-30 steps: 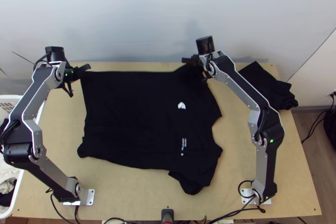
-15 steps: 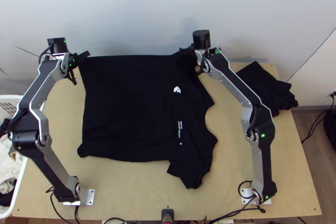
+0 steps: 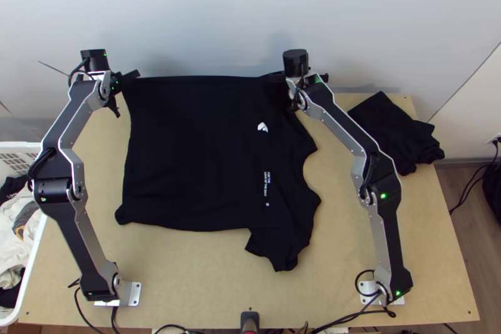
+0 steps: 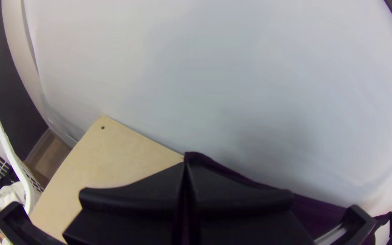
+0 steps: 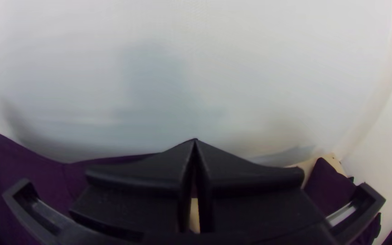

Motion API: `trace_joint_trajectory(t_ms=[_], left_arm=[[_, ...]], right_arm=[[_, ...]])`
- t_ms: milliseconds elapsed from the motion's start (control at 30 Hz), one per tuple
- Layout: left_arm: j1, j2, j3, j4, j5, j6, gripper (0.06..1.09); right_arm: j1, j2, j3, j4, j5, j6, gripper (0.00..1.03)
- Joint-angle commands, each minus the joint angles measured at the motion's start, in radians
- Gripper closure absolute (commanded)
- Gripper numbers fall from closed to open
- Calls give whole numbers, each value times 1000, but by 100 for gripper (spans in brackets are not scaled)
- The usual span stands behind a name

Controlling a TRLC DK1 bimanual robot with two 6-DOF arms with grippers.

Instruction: Fold the t-shirt

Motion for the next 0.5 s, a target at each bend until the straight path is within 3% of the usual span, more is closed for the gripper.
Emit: trace_joint_trajectory(t_ms=[0, 267, 467], left_arm=[[-8, -27, -46, -91, 22, 58, 105], [-22, -182, -265, -50, 81, 98, 105], [-22, -271, -322, -61, 111, 104, 105]], right_arm=[[2, -71, -140, 4, 11, 8, 100], [14, -203, -260, 1, -12, 20, 100], [65, -306, -324, -100, -58, 26, 100]])
